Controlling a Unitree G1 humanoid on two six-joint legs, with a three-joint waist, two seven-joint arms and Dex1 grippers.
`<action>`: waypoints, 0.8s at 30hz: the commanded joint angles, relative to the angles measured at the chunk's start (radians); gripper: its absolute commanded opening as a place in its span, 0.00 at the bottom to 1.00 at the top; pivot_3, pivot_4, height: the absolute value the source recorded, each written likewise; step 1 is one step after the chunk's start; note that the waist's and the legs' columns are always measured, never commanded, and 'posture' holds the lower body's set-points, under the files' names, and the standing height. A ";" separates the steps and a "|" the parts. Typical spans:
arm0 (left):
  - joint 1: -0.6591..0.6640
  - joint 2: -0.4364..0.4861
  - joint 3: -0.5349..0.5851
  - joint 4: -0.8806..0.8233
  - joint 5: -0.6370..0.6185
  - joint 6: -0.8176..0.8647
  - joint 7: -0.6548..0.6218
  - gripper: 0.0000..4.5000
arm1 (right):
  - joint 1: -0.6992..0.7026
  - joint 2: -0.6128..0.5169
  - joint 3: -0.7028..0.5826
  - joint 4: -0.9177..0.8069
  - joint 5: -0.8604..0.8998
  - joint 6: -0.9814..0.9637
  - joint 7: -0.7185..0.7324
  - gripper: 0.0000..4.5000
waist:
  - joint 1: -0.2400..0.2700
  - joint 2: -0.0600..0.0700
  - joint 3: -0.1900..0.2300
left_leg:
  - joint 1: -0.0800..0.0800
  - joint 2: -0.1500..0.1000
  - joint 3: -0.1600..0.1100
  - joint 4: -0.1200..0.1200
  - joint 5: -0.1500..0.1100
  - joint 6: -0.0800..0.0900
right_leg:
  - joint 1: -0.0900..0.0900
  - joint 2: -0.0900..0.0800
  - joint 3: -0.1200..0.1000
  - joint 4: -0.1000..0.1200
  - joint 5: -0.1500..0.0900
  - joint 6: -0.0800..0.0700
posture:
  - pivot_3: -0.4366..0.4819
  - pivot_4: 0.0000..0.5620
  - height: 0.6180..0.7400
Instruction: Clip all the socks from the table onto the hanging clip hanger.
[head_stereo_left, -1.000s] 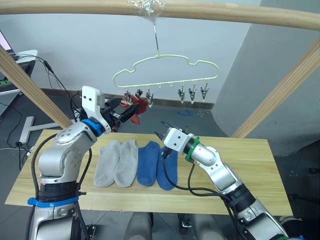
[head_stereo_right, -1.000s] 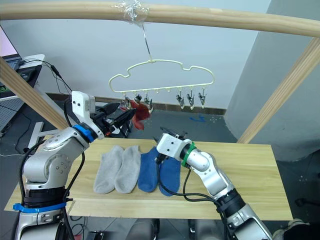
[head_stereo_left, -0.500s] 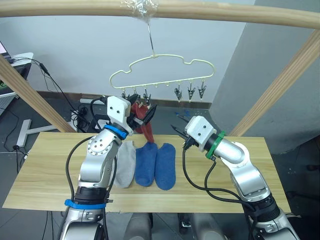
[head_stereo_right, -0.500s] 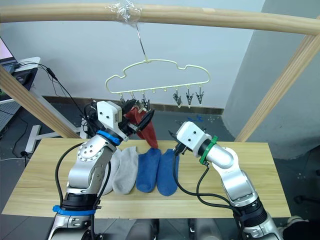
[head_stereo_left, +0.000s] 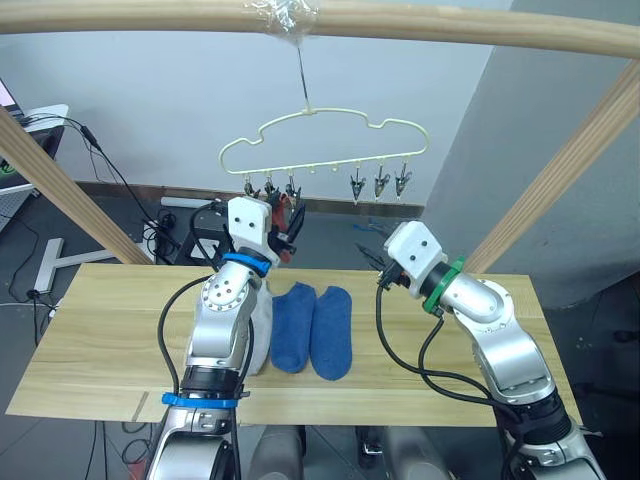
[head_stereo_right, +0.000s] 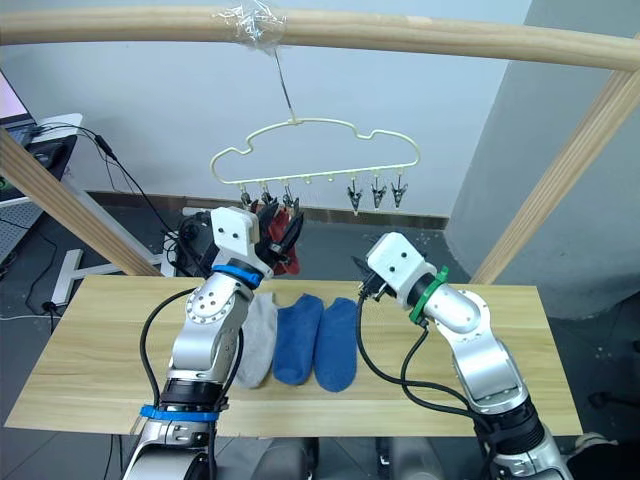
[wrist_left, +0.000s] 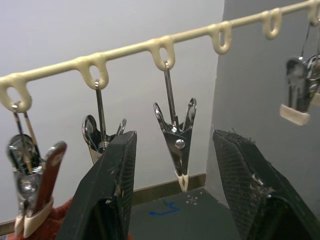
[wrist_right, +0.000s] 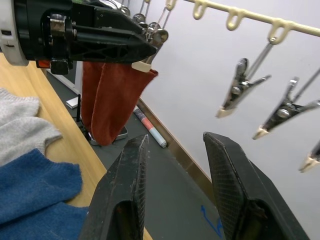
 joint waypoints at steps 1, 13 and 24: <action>-0.033 -0.005 -0.006 0.011 0.021 -0.042 0.013 0.55 | -0.022 -0.003 -0.018 -0.050 0.020 0.005 -0.003 0.41 | 0.000 0.000 0.000 | 0.000 0.000 0.000 0.000 0.000 0.000 | 0.000 0.000 0.000 0.000 0.000 0.000 | 0.37 0.39 0.61; -0.112 -0.031 -0.009 0.099 0.074 -0.092 0.070 0.55 | -0.064 -0.045 -0.014 -0.055 0.114 0.034 0.083 0.41 | 0.001 0.000 0.000 | 0.000 -0.001 0.000 0.000 0.000 0.000 | 0.000 0.000 0.000 0.000 0.001 -0.001 | 0.38 0.40 0.61; -0.137 -0.044 -0.011 0.107 0.093 -0.081 0.100 0.55 | -0.055 -0.063 -0.021 -0.056 0.137 0.040 0.076 0.41 | 0.001 0.000 0.000 | 0.000 0.000 0.000 0.000 0.000 0.000 | 0.000 0.000 0.000 0.000 0.001 -0.001 | 0.38 0.40 0.61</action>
